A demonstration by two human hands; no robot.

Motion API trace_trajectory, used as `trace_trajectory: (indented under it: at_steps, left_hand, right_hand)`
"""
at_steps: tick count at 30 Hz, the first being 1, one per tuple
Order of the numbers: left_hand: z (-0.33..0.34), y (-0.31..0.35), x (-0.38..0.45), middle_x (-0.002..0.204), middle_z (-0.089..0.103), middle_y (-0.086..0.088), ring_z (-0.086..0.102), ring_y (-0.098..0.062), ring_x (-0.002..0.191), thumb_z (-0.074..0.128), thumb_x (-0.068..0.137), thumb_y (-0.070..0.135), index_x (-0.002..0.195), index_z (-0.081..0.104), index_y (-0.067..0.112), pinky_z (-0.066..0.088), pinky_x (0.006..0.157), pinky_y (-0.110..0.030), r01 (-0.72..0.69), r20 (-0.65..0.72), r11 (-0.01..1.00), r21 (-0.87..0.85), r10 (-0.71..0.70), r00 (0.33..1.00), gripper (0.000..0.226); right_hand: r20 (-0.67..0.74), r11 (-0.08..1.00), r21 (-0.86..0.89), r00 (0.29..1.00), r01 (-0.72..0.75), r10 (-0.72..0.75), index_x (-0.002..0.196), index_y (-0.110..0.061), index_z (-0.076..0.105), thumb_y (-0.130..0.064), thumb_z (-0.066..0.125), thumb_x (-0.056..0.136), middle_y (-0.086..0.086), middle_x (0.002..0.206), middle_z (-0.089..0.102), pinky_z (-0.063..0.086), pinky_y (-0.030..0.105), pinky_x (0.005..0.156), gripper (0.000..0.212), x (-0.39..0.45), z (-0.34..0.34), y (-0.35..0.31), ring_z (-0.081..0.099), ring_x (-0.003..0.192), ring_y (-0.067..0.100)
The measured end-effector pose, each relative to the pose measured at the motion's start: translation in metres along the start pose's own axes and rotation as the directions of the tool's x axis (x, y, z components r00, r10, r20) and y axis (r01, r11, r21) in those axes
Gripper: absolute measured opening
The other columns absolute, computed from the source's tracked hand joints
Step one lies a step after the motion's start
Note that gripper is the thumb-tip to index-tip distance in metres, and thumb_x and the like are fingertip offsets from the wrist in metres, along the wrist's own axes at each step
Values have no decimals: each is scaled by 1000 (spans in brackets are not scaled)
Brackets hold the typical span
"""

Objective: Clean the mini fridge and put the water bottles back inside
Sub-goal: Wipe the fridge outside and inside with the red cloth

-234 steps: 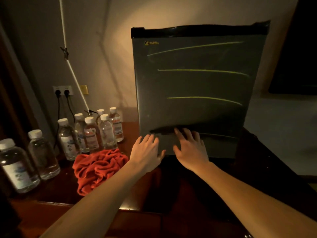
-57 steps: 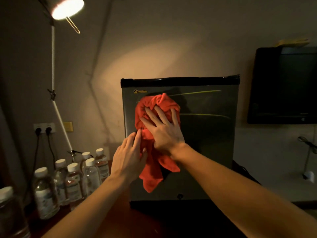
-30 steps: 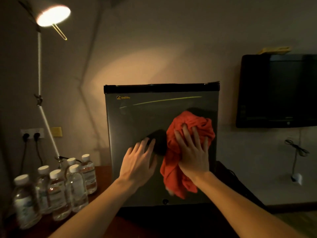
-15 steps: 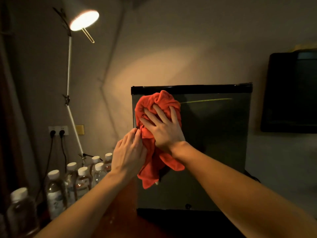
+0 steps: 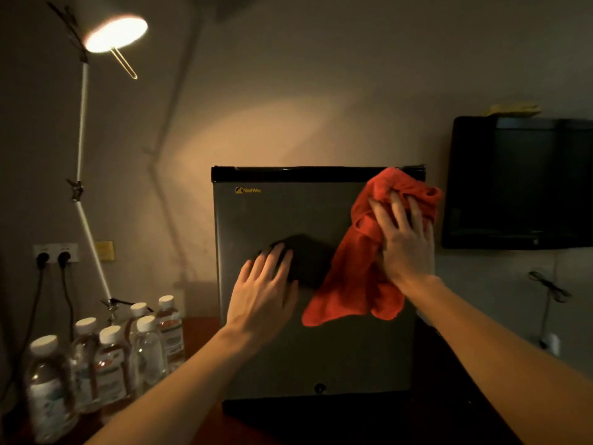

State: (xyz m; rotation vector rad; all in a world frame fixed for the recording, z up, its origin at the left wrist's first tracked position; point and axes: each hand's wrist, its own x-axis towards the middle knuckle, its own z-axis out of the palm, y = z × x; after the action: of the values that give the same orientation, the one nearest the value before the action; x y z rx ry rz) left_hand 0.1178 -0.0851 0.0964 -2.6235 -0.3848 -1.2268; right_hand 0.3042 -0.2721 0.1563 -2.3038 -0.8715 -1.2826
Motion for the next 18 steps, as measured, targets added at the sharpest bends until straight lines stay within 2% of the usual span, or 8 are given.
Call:
trace_trajectory:
  at_steps: [5, 6, 8, 11, 14, 18]
  left_hand:
    - [-2, -4, -4, 152, 39, -9, 41, -28, 137, 45, 97, 40, 147, 41, 12, 34, 112, -47, 6, 17, 1000, 23, -6, 1000, 57]
    - [-4, -8, -5, 152, 39, -9, 40, -28, 137, 43, 97, 40, 147, 41, 12, 33, 112, -46, 12, 23, 999, 39, -13, 1000, 58]
    - [-10, -17, -8, 151, 40, -8, 39, -27, 137, 42, 95, 42, 146, 41, 12, 31, 112, -45, 29, 39, 998, 62, -31, 999, 59]
    - [-16, -32, -18, 149, 42, -8, 40, -26, 137, 40, 89, 42, 144, 43, 13, 33, 111, -43, 84, 46, 994, 74, -87, 995, 62]
    - [-16, -39, -32, 147, 45, -8, 44, -26, 134, 33, 89, 42, 143, 44, 12, 37, 108, -41, 112, 72, 990, 86, -119, 990, 62]
    - [-5, -33, -49, 149, 42, -5, 40, -22, 137, 30, 89, 48, 145, 42, 14, 35, 109, -39, 78, 146, 991, 107, -93, 985, 66]
  right_hand:
    - [14, 998, 35, 998, -61, 61, 152, -28, 25, -29, 62, 79, 3, 161, 17, 23, 66, 107, 83, 10, -1, -35, 13, 145, 36]
    - [14, 998, 51, 999, -32, 31, 152, -29, 25, -29, 63, 77, 2, 161, 17, 22, 67, 107, 85, 12, -1, -51, 12, 145, 35]
    - [11, 990, 57, 991, 130, -130, 150, -31, 31, -29, 64, 71, -1, 160, 21, 20, 69, 105, 85, 14, 1, -85, 14, 145, 33]
    - [-14, 929, 55, 931, 366, -366, 144, -33, 43, -29, 62, 71, -4, 156, 34, 22, 68, 105, 75, 2, 12, -131, 22, 144, 31]
    - [-56, 899, -4, 897, 439, -438, 143, -32, 45, -35, 55, 87, -2, 153, 39, 22, 68, 104, 57, -27, 33, -142, 27, 143, 31]
    - [-54, 855, -83, 854, 512, -517, 134, -33, 55, -31, 52, 86, -3, 149, 44, 27, 67, 102, 48, -64, 55, -108, 32, 139, 28]
